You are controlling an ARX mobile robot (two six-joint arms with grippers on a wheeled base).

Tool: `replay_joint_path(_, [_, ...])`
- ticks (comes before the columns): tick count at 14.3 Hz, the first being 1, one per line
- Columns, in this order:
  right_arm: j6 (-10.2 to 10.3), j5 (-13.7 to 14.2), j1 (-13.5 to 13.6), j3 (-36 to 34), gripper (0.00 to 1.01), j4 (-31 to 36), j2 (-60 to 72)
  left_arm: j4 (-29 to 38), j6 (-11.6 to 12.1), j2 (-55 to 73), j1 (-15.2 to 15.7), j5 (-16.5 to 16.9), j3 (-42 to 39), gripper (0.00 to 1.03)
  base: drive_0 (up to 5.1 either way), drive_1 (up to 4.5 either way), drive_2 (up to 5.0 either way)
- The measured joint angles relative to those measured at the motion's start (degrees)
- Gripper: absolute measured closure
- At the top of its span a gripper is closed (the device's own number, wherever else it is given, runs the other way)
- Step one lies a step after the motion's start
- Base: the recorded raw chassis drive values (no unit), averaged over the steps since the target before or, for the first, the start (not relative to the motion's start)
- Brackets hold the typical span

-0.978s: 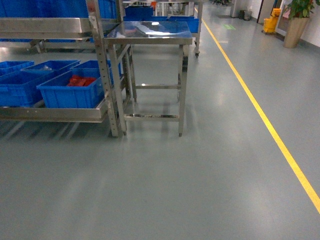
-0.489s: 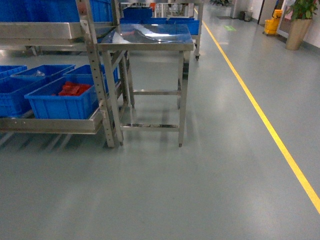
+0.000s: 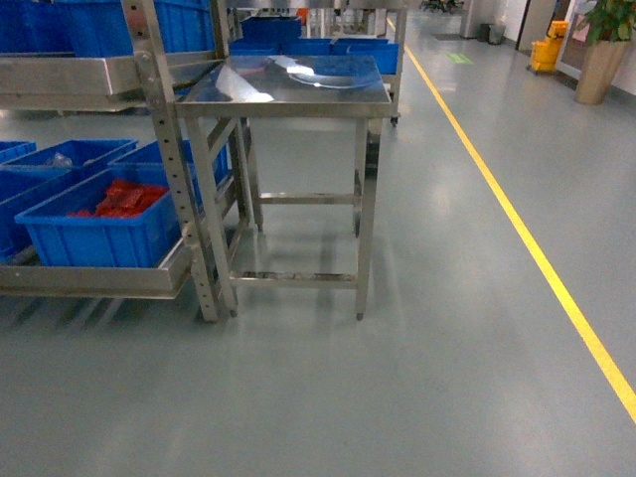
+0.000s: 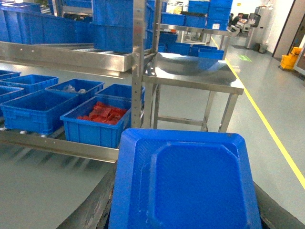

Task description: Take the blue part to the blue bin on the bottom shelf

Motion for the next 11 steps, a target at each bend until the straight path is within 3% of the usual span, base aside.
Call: replay_joint_path(11, [0.02,0.00,0.00,0.00,0.03,0.11,0.00,0.13,0.00,-0.09,-0.02,0.02,0.00,0.60,0.0,4.28,-4.4])
